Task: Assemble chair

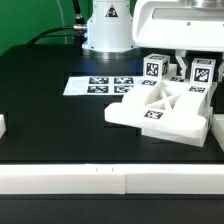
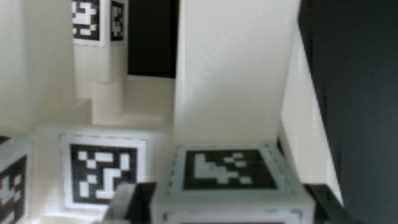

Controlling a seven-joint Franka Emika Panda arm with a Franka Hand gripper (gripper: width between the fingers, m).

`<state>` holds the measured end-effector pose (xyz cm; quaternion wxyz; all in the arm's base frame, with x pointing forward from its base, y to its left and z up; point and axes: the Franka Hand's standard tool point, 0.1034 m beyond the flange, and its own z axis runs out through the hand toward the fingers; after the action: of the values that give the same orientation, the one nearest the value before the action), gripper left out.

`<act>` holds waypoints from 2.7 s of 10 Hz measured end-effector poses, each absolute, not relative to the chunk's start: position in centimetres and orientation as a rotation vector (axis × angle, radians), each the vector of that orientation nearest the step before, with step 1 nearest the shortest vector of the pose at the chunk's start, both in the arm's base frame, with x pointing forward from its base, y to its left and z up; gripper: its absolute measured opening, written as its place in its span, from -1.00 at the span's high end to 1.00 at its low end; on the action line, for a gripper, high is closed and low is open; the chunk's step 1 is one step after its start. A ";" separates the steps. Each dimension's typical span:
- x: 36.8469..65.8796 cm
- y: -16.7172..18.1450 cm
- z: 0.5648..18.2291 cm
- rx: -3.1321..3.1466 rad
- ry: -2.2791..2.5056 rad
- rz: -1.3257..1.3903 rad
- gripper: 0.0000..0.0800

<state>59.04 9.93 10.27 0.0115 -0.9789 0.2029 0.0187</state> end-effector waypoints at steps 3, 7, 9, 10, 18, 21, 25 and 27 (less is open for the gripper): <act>59.2 9.9 10.3 -2.914 1.092 0.048 0.33; 59.3 10.2 10.3 -2.594 1.710 0.060 0.32; 59.4 10.1 10.4 -2.430 1.923 0.063 0.32; 59.5 10.1 10.3 -2.346 2.012 0.051 0.32; 59.4 10.5 10.2 -2.255 2.123 0.071 -0.40; 59.3 10.4 10.1 -2.438 1.907 0.065 -0.61; 59.2 10.5 10.4 -2.801 1.385 0.065 -0.62; 59.2 10.9 10.2 -2.917 1.136 0.042 -0.62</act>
Offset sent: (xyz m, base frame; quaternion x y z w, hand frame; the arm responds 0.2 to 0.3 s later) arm -0.0034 0.0022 -0.0070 0.0067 0.0091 0.2078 0.9781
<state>59.16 10.90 10.18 0.0053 -0.9317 0.3629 0.0134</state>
